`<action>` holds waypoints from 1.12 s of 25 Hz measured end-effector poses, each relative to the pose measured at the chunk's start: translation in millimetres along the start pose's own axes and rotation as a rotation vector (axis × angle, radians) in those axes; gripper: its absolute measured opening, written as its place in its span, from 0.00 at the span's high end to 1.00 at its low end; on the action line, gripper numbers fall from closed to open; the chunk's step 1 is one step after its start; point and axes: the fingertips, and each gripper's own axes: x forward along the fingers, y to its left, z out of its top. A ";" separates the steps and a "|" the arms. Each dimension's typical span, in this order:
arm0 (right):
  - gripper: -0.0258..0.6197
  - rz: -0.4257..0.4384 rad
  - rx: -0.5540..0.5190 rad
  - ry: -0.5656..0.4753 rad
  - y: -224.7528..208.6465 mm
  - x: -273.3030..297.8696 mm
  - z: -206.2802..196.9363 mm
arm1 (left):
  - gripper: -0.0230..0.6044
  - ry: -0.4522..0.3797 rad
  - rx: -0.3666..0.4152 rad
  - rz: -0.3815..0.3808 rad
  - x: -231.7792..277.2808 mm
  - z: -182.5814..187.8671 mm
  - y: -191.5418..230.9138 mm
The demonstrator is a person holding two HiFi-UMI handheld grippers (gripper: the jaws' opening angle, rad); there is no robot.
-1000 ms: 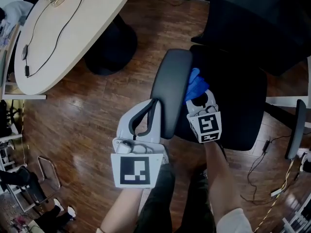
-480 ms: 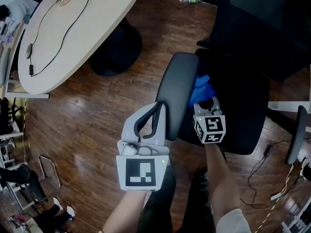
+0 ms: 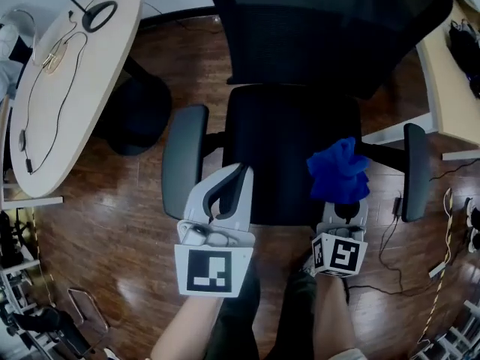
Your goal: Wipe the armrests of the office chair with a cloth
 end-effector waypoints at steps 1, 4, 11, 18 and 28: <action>0.82 -0.032 0.004 -0.003 -16.8 -6.6 1.5 | 0.80 -0.006 0.002 -0.038 10.3 -0.9 -16.3; 0.82 -0.102 -0.017 -0.030 -56.6 -28.1 19.4 | 0.80 -0.047 0.028 -0.154 44.2 2.9 -67.1; 0.82 -0.167 -0.018 -0.004 -134.2 -71.8 35.0 | 0.80 -0.216 0.081 -0.331 95.5 27.9 -187.3; 0.82 -0.215 0.113 0.207 -139.9 -58.4 -27.9 | 0.80 -0.200 0.074 -0.331 113.3 32.4 -213.9; 0.82 -0.369 0.058 -0.043 -195.2 -4.9 -67.5 | 0.80 -0.174 0.102 -0.296 116.6 -11.5 -180.6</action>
